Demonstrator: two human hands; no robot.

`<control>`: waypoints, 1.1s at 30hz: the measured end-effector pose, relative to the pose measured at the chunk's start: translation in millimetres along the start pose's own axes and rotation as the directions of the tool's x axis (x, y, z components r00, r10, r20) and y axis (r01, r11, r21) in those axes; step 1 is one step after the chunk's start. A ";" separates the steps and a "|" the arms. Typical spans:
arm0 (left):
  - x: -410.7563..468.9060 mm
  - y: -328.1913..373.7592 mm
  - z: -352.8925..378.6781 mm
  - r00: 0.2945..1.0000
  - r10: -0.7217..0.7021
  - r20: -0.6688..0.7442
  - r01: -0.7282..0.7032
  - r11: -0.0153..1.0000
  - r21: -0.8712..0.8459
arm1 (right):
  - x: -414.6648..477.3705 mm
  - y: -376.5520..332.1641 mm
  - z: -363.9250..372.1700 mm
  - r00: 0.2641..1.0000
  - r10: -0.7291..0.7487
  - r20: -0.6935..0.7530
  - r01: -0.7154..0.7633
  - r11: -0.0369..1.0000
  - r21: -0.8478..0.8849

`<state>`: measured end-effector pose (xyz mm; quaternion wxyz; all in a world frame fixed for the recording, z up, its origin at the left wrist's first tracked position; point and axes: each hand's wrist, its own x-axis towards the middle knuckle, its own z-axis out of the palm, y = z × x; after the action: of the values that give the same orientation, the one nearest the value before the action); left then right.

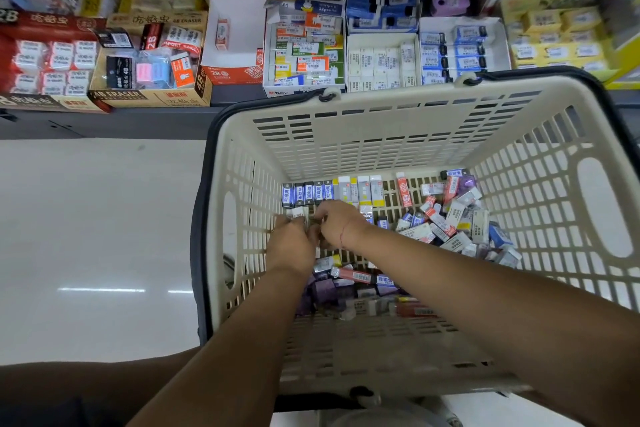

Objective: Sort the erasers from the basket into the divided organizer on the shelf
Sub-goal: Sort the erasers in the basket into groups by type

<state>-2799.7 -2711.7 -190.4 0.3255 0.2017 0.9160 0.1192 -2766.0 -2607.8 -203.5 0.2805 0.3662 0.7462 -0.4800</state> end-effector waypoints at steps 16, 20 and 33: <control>3.9 -3.6 -3.0 0.992 -0.073 0.105 0.071 0.997 0.018 | -11.2 7.4 2.3 0.936 0.133 0.326 -0.250 0.904 0.348; 2.5 -2.7 -3.5 0.994 -0.057 0.091 0.059 0.998 -0.010 | -10.5 11.3 4.8 0.947 0.071 0.314 -0.166 0.943 0.287; 0.7 -0.1 -7.2 0.992 -0.045 0.121 0.056 0.995 -0.089 | -10.4 7.3 8.1 0.931 0.073 0.357 -0.110 0.990 0.086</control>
<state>-2804.9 -2712.1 -185.4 0.3913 0.1702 0.8934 0.1407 -2753.5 -2616.1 -202.4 0.4122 0.3229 0.6396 -0.5628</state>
